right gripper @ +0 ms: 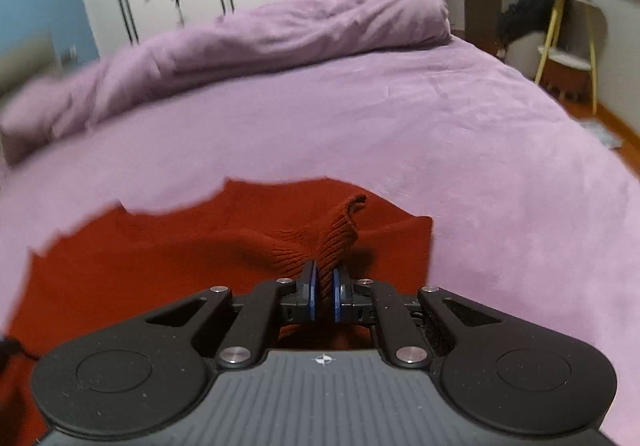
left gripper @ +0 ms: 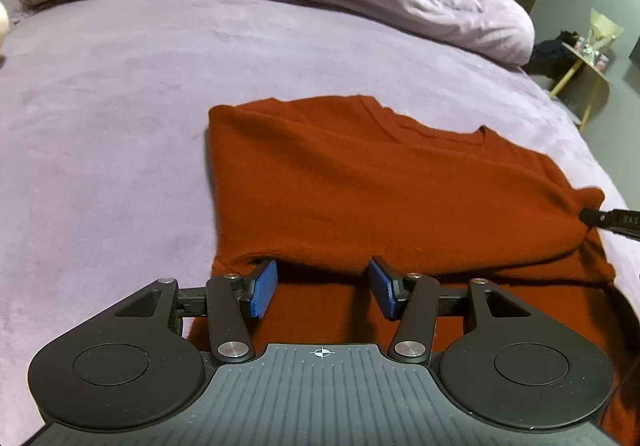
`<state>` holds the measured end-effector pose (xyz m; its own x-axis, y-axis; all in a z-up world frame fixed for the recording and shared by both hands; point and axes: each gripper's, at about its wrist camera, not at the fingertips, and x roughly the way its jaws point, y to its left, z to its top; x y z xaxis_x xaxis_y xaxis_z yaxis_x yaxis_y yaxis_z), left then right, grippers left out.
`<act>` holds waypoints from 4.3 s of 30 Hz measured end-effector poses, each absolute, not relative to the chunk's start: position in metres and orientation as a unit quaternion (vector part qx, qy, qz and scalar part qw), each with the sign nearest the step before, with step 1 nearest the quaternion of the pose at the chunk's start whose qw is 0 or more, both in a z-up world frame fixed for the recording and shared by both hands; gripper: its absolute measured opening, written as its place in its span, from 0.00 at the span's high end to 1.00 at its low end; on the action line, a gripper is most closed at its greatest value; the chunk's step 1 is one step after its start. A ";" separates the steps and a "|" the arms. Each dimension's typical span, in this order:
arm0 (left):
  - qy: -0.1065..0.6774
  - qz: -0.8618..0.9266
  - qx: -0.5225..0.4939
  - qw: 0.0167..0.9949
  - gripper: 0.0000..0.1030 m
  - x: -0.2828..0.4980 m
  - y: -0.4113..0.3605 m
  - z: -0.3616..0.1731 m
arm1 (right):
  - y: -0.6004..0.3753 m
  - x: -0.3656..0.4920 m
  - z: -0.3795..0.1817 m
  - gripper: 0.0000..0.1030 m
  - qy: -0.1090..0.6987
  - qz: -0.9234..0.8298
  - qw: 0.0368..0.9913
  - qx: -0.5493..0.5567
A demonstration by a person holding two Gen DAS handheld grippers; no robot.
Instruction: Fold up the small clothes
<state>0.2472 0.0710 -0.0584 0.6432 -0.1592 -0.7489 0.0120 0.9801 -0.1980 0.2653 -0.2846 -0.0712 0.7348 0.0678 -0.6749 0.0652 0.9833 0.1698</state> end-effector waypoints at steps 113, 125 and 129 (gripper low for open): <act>0.365 -0.045 -0.056 0.928 0.49 0.165 0.135 -0.025 | -0.322 0.123 -0.057 0.68 0.344 0.016 0.928 0.143; 0.398 -0.103 -0.027 0.911 0.49 0.198 0.118 -0.044 | -0.305 0.146 -0.075 0.68 0.378 0.041 0.923 0.050; 0.412 -0.105 -0.001 0.905 0.65 0.203 0.111 -0.051 | -0.295 0.149 -0.077 0.79 0.383 0.043 0.923 -0.001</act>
